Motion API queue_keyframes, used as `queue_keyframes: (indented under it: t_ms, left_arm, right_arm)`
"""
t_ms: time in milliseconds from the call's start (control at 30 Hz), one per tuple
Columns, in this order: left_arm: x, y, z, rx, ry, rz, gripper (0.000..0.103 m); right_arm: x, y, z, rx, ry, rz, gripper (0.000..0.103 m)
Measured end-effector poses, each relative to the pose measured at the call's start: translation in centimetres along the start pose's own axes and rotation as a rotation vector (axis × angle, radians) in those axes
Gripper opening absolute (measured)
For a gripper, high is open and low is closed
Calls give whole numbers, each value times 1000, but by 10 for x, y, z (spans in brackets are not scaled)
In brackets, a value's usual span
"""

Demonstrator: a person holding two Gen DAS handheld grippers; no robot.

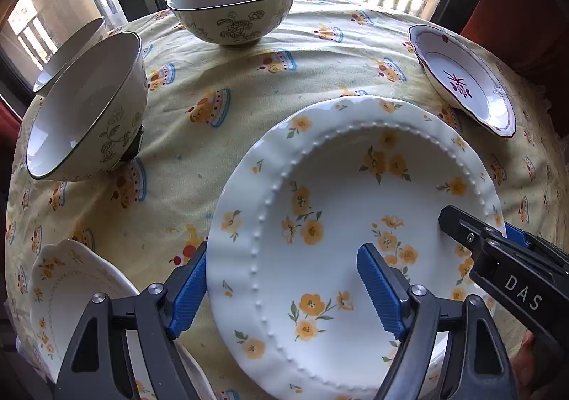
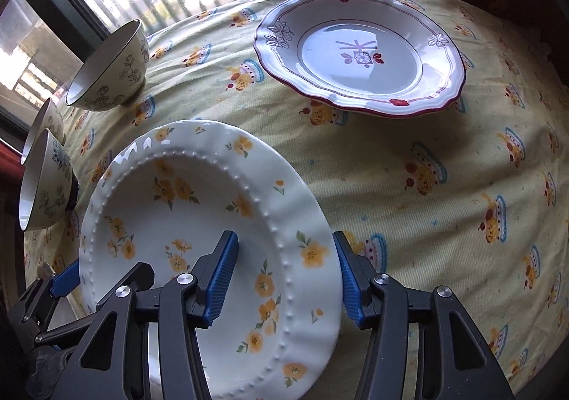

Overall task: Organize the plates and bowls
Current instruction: 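Grip the rim of the deep beaded-rim plate with both grippers, then lift the beaded plate with both grippers and carry it over the flowered plate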

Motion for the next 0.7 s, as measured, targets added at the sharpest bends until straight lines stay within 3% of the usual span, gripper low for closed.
queue_keyframes:
  t_ms: [467,700]
  left_arm:
    - [-9,36,-28,118,38,44,81]
    - [-9,34,-22,52,-19,22,74]
  right_arm:
    - [-24,44,-31,33,32,24,58]
    - [-30,52,-39,18,17,27,58]
Point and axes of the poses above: each gripper's, at about its wrist camera, not at the fingertips, and x roughly the way its jaws point, z to its left, y to its underside, the point moved 3 cm from there along x, roughly the way its jaws point, and after that the axes turned 11 degrees about x, right-handed, at the moved point
